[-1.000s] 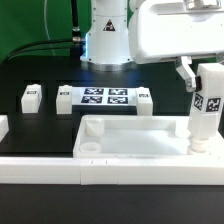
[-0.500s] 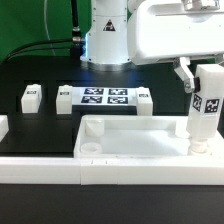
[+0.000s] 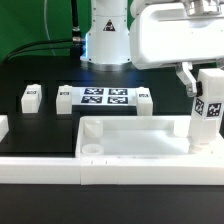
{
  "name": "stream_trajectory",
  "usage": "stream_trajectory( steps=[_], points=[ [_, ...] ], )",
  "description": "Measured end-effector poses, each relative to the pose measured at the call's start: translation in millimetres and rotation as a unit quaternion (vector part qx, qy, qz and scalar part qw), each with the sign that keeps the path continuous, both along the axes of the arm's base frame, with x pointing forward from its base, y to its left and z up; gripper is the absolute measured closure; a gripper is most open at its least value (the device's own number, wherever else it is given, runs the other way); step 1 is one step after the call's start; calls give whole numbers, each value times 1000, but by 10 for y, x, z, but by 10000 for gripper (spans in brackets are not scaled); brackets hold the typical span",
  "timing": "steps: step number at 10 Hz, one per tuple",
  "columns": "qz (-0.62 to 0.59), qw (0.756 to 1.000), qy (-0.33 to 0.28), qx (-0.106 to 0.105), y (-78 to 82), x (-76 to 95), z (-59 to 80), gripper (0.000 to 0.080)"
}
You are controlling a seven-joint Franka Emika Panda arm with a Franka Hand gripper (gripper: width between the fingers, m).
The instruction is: Assemble desk
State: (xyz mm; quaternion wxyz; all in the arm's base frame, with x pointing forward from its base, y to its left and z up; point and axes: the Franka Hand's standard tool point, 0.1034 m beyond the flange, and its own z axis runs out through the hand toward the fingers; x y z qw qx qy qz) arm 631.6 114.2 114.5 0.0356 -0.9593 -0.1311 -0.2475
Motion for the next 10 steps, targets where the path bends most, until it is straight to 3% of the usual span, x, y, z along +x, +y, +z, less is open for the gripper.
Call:
stream_trajectory(
  steps=[9, 10],
  points=[
    [-4, 1000, -24, 2, -18, 20, -67, 511],
    [-5, 1000, -24, 2, -18, 19, -70, 442]
  ],
)
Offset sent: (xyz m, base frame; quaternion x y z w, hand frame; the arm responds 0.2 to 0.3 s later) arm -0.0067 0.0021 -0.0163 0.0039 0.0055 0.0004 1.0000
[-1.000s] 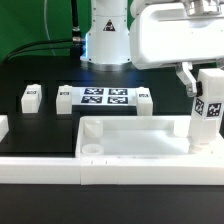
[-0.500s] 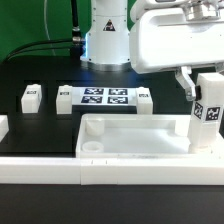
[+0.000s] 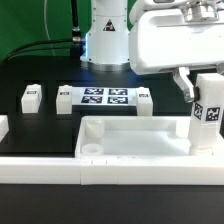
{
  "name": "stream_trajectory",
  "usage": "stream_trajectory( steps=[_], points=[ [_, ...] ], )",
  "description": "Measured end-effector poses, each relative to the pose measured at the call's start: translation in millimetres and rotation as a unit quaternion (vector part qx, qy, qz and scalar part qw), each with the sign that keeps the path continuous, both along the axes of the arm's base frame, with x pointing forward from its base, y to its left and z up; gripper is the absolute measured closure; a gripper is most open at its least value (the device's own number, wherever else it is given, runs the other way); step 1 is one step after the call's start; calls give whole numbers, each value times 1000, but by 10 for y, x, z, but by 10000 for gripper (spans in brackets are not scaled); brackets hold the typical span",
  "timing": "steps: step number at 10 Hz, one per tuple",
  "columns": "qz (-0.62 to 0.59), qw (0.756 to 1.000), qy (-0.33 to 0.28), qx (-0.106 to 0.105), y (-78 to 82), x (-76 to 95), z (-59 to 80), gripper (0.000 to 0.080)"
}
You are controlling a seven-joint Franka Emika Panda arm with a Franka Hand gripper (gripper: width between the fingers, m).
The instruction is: Assemble desk
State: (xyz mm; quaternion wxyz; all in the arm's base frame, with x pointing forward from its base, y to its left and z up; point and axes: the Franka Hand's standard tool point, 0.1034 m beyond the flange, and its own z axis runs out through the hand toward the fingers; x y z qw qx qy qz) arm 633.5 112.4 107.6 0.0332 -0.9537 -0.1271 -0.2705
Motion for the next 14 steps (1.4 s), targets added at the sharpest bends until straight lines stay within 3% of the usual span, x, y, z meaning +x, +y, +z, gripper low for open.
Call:
stream_trajectory(
  steps=[1, 2, 3, 7, 11, 13, 14],
  points=[
    [0, 1000, 0, 0, 0, 3, 2, 245],
    [0, 1000, 1, 0, 1, 19, 32, 245],
    [1, 1000, 3, 0, 3, 31, 86, 176],
    [2, 1000, 17, -3, -44, 68, 362, 150],
    [4, 999, 35, -4, -29, 39, 300, 150],
    [-2, 999, 36, -6, -112, 46, 254, 150],
    [3, 997, 76, -8, -102, -2, 207, 150]
  ],
)
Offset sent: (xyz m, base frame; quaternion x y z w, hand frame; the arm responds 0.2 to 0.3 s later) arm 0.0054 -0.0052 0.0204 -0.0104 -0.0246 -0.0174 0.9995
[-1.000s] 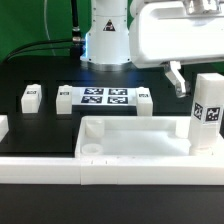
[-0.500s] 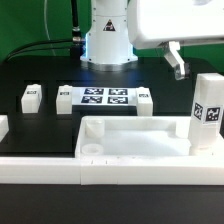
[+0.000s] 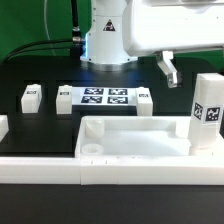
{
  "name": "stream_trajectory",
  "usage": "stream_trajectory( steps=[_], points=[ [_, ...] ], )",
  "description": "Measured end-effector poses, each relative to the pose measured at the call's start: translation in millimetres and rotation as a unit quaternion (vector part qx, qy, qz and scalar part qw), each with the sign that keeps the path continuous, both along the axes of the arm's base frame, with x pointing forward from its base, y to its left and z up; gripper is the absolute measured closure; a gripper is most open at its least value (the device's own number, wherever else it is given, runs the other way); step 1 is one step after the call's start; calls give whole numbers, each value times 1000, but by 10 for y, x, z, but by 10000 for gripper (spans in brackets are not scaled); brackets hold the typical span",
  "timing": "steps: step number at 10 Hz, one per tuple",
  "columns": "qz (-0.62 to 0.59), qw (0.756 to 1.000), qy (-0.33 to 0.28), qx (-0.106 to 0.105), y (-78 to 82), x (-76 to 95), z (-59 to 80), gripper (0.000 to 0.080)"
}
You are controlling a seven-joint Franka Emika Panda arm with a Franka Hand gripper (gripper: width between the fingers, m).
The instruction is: Assemble desk
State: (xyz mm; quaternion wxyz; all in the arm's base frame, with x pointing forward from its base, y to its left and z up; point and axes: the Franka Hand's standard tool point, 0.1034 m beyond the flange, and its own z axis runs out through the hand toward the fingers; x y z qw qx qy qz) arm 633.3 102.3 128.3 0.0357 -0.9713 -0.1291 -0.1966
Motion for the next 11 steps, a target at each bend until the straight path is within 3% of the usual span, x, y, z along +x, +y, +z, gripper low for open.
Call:
stream_trajectory(
  steps=[3, 4, 5, 7, 11],
  points=[
    [8, 993, 117, 0, 109, -57, 23, 150],
    [13, 986, 167, -6, 107, -125, 12, 150],
    [16, 978, 206, -24, 32, -133, -4, 150],
    [20, 971, 237, -36, 4, -160, 27, 150],
    [18, 970, 239, -38, 9, -151, 13, 150]
  ],
)
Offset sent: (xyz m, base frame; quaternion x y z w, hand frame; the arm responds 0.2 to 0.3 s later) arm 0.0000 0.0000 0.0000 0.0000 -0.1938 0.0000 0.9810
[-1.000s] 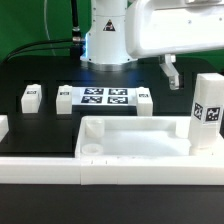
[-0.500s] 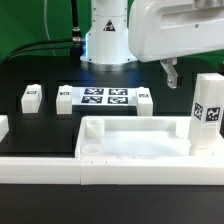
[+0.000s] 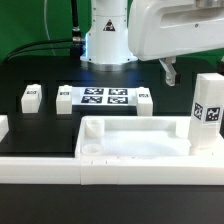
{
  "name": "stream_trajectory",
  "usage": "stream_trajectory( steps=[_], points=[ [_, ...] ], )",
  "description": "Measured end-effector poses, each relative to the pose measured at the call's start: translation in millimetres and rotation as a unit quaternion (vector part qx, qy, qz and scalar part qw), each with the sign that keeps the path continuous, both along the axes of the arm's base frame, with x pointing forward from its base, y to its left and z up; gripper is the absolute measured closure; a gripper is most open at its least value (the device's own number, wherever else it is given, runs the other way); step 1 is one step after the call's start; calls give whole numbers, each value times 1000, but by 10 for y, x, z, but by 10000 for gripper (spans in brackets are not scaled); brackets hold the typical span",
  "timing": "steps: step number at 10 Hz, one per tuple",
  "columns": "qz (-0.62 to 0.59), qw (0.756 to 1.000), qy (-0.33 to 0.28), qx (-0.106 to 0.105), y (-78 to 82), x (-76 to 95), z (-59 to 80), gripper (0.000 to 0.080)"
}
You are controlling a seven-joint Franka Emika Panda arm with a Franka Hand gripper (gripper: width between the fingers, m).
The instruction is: Assemble desk
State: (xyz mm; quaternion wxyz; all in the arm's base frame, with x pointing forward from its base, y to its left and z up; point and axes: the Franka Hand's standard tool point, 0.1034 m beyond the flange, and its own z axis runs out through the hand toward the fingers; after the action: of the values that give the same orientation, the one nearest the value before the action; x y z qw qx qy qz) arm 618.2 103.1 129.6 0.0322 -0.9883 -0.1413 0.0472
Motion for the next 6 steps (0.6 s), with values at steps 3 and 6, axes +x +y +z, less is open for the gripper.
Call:
stream_trajectory(
  steps=[3, 6],
  points=[
    [-1, 1000, -17, -9, 12, 206, 33, 150],
    [2, 1000, -21, -7, 43, 237, -9, 150]
  ],
)
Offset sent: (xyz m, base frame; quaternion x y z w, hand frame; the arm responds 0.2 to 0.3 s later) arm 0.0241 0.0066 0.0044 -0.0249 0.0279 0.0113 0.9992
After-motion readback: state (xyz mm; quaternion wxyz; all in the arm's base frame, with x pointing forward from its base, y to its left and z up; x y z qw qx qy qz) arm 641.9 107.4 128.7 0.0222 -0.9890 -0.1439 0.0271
